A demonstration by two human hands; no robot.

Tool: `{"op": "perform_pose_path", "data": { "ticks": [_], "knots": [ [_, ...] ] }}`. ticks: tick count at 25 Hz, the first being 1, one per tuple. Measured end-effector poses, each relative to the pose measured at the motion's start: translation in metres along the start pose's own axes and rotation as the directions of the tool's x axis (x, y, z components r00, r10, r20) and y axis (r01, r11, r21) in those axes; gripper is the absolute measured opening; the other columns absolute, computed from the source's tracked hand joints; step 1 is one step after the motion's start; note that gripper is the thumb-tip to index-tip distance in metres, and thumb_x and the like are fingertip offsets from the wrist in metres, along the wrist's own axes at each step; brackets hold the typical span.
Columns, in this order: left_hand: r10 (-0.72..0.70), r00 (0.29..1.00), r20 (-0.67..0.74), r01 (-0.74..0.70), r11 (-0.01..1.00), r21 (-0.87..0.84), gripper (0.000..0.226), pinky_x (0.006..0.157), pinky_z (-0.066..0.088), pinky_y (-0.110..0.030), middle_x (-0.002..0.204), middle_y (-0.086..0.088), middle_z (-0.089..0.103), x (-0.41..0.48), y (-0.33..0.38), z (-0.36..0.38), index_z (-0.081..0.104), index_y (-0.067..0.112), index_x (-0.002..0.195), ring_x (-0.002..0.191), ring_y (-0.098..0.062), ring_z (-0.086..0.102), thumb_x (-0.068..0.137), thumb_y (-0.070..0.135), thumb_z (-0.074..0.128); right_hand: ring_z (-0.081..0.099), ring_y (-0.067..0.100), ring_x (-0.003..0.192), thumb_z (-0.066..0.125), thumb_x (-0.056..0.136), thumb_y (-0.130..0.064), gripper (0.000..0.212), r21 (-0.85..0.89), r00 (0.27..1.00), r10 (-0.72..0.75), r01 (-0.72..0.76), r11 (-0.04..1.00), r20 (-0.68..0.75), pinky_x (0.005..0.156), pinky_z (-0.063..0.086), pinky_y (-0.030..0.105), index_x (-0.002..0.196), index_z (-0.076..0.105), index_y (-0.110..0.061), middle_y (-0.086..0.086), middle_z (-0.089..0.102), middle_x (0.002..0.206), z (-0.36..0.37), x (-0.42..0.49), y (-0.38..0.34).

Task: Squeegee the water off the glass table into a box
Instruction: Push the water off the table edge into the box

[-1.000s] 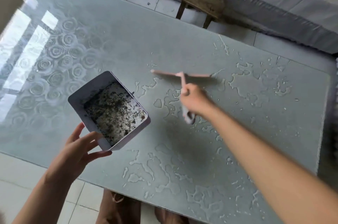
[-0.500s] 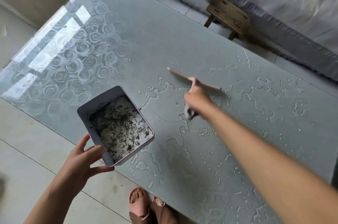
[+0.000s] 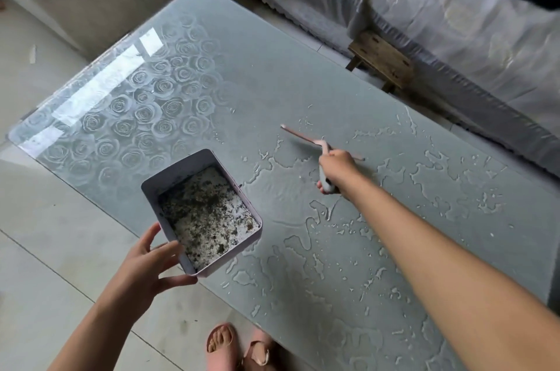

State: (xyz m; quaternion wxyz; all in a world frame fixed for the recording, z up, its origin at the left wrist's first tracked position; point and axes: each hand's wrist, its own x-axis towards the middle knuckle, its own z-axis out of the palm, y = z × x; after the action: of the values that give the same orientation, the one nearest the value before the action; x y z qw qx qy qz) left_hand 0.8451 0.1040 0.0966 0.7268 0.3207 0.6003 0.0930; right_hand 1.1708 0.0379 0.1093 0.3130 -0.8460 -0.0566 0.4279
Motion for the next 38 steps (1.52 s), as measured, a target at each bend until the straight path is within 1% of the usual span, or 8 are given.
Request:
{"op": "perform_pose_path", "data": {
  "ticks": [3,8,11,15,20,28,35,38],
  "knots": [
    [0.004,1.0,0.019,-0.004,1.0,-0.002,0.056,0.052,0.058,-0.043,0.093,-0.006,0.075,-0.008,0.002,-0.001,0.043,0.028,0.138,0.078,-0.031,0.073,0.091,-0.002,0.053,0.06,0.031,0.085,0.038,0.093,-0.011,0.016,-0.16,0.998,-0.012,0.022,0.987,0.064,0.079,0.052,0.044,0.1,0.049,-0.02,0.016,0.052,0.088,0.019,-0.024,0.027],
    [0.01,1.0,0.027,-0.01,1.0,-0.006,0.057,0.053,0.058,-0.043,0.103,-0.009,0.072,-0.016,0.007,-0.019,0.043,0.027,0.139,0.088,-0.035,0.07,0.091,-0.003,0.052,0.053,0.02,0.041,0.041,0.096,-0.017,0.019,-0.038,0.997,0.015,-0.012,0.999,0.073,0.034,0.04,0.019,0.108,0.057,-0.016,0.009,0.052,0.068,0.011,-0.033,0.016],
    [0.022,0.999,0.038,-0.023,0.999,0.03,0.056,0.053,0.058,-0.043,0.097,-0.008,0.074,-0.021,0.005,-0.034,0.044,0.027,0.137,0.084,-0.032,0.072,0.091,-0.004,0.053,0.054,0.021,0.049,0.037,0.097,-0.02,0.014,-0.057,0.999,-0.021,0.019,0.998,-0.036,0.043,0.044,0.023,0.1,0.049,-0.014,0.007,0.051,0.072,0.011,-0.017,0.005],
    [0.024,0.999,0.047,-0.027,0.998,0.065,0.054,0.054,0.058,-0.043,0.095,-0.007,0.075,-0.022,-0.005,-0.051,0.046,0.027,0.134,0.08,-0.031,0.072,0.09,-0.004,0.053,0.063,0.036,0.085,0.037,0.092,-0.013,0.012,-0.134,1.0,-0.01,0.013,0.991,0.022,0.076,0.052,0.041,0.102,0.044,-0.016,0.014,0.054,0.084,0.047,-0.035,0.032],
    [-0.008,0.999,0.042,0.006,0.999,0.051,0.046,0.053,0.057,-0.042,0.092,-0.006,0.075,-0.036,-0.023,-0.073,0.051,0.027,0.127,0.077,-0.032,0.073,0.091,-0.002,0.053,0.05,0.019,0.043,0.039,0.097,-0.022,0.025,-0.136,0.986,0.017,0.005,0.991,0.167,0.035,0.038,0.017,0.102,0.056,-0.004,0.007,0.047,0.068,0.051,-0.09,0.05],
    [-0.032,0.999,0.015,0.031,0.997,0.064,0.043,0.055,0.058,-0.043,0.096,-0.007,0.075,-0.05,-0.038,-0.094,0.056,0.029,0.118,0.08,-0.034,0.072,0.09,-0.004,0.052,0.054,0.021,0.052,0.035,0.099,-0.024,0.033,-0.415,0.981,-0.114,0.17,0.894,0.158,0.049,0.043,0.03,0.128,0.043,-0.01,0.011,0.056,0.077,0.002,-0.093,0.048],
    [-0.06,0.992,-0.108,0.062,0.998,0.018,0.044,0.055,0.058,-0.045,0.092,-0.005,0.074,-0.056,-0.072,-0.097,0.058,0.033,0.108,0.077,-0.03,0.073,0.09,-0.006,0.051,0.061,0.027,0.082,0.047,0.096,-0.025,0.024,-0.709,0.9,-0.159,0.42,0.567,0.406,0.075,0.049,0.038,0.117,0.054,-0.017,0.008,0.062,0.094,-0.072,-0.053,0.032],
    [-0.047,0.988,-0.145,0.049,0.999,0.005,0.046,0.055,0.058,-0.045,0.092,-0.005,0.075,-0.068,-0.089,-0.094,0.058,0.035,0.107,0.077,-0.03,0.073,0.09,-0.007,0.049,0.057,0.021,0.083,0.048,0.097,-0.022,0.027,-0.807,0.857,-0.088,0.509,0.299,0.508,0.079,0.045,0.034,0.123,0.054,-0.019,0.0,0.059,0.098,-0.103,-0.029,0.01]
  ]
}}
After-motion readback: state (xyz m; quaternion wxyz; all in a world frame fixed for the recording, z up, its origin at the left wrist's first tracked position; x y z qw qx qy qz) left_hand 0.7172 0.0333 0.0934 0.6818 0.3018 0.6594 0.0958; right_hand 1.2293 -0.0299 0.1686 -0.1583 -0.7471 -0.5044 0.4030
